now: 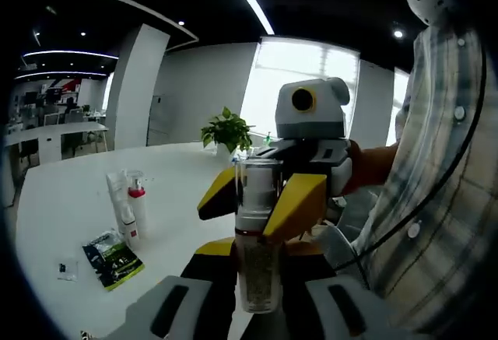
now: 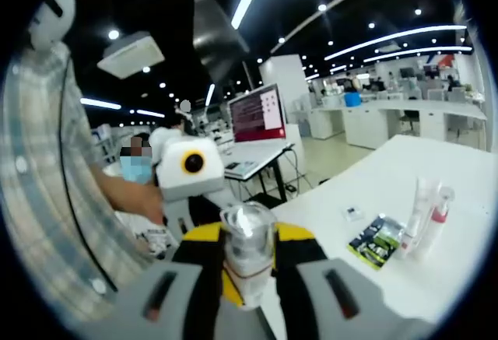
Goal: Arrange the skincare products in the storage area until every visible bottle or jar stands upright without overlapping.
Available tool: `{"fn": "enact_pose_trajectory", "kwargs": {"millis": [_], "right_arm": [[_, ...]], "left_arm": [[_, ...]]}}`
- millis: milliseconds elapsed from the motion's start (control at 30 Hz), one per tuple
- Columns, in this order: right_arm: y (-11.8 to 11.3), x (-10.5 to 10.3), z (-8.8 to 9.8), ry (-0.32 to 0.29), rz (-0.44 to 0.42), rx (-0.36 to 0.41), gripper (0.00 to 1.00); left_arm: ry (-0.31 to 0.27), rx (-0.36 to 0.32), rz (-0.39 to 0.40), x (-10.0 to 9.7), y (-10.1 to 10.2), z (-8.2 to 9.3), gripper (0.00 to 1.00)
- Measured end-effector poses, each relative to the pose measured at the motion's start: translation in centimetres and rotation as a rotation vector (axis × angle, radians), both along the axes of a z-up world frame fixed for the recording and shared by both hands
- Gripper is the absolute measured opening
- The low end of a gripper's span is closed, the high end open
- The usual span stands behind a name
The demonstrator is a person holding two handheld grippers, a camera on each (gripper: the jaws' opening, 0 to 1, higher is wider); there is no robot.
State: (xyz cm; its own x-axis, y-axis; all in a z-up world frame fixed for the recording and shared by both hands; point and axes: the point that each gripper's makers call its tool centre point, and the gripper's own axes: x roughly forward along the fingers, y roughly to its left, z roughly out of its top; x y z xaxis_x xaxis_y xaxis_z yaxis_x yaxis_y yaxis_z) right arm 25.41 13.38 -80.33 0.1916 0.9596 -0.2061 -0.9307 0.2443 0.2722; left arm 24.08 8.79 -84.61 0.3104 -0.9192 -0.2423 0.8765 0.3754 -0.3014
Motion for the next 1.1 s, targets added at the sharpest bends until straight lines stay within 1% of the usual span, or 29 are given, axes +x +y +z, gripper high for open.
{"fn": "enact_pose_trajectory", "kwargs": {"millis": [100, 167, 233, 267, 300, 333, 367, 433, 500, 533, 667, 700, 733, 767, 867, 900, 933, 1000, 1100], "right_arm": [[0.1, -0.1, 0.0, -0.006, 0.006, -0.006, 0.23], [0.1, -0.1, -0.3, -0.016, 0.014, -0.025, 0.24], [0.0, -0.1, -0.8, -0.008, 0.017, -0.047, 0.24], [-0.1, -0.1, -1.0, -0.005, 0.016, -0.053, 0.23], [-0.2, -0.1, -0.8, 0.022, 0.013, -0.034, 0.22], [-0.3, 0.0, -0.9, 0.014, 0.013, -0.04, 0.22], [-0.2, -0.1, -0.9, 0.018, 0.018, -0.039, 0.22], [-0.1, -0.1, -1.2, 0.003, 0.023, -0.062, 0.22], [0.0, 0.1, -1.3, 0.006, 0.02, -0.067, 0.21], [0.1, 0.3, -1.3, 0.018, 0.016, -0.064, 0.21], [0.2, 0.3, -1.4, 0.035, 0.022, -0.052, 0.22], [0.2, 0.2, -1.7, 0.06, 0.032, -0.05, 0.22], [0.2, 0.2, -2.1, 0.082, 0.035, -0.061, 0.22], [0.1, 0.2, -2.3, 0.085, 0.038, -0.065, 0.22], [0.1, 0.0, -2.5, 0.092, 0.046, -0.069, 0.22], [0.1, 0.0, -2.5, 0.097, 0.048, -0.065, 0.22], [0.1, 0.1, -2.5, 0.103, 0.049, -0.061, 0.22], [0.1, 0.2, -2.5, 0.132, 0.053, -0.055, 0.21], [0.2, 0.2, -2.8, 0.14, 0.059, -0.083, 0.21]], "left_arm": [[0.002, -0.007, -0.002, -0.1, 0.0, 0.1, 0.21], [0.008, -0.014, 0.0, 0.0, 0.1, 0.0, 0.21], [0.028, -0.053, 0.033, 0.5, 0.5, 0.3, 0.21], [0.037, -0.084, 0.044, 0.7, 0.6, 0.6, 0.21], [0.032, -0.109, 0.062, 1.0, 0.9, 0.9, 0.21], [0.029, -0.092, 0.051, 0.8, 1.1, 0.7, 0.21], [0.031, -0.09, 0.048, 0.8, 1.0, 0.6, 0.21], [0.026, -0.072, 0.049, 0.8, 1.0, 0.4, 0.21], [0.031, -0.073, 0.052, 1.0, 1.2, 0.2, 0.21], [0.031, -0.075, 0.056, 1.0, 1.2, 0.2, 0.21], [0.035, -0.076, 0.064, 1.0, 1.5, 0.0, 0.21], [0.048, -0.068, 0.061, 0.9, 1.5, -0.3, 0.21], [0.047, -0.06, 0.06, 0.8, 1.6, -0.4, 0.21], [0.043, -0.057, 0.061, 0.9, 1.6, -0.6, 0.21], [0.056, -0.056, 0.062, 0.7, 1.5, -0.8, 0.21], [0.058, -0.062, 0.067, 0.8, 1.5, -0.9, 0.21], [0.077, -0.084, 0.075, 0.8, 1.5, -0.8, 0.21], [0.077, -0.09, 0.079, 0.8, 1.4, -0.8, 0.21], [0.074, -0.083, 0.081, 0.8, 1.4, -1.0, 0.21]]}}
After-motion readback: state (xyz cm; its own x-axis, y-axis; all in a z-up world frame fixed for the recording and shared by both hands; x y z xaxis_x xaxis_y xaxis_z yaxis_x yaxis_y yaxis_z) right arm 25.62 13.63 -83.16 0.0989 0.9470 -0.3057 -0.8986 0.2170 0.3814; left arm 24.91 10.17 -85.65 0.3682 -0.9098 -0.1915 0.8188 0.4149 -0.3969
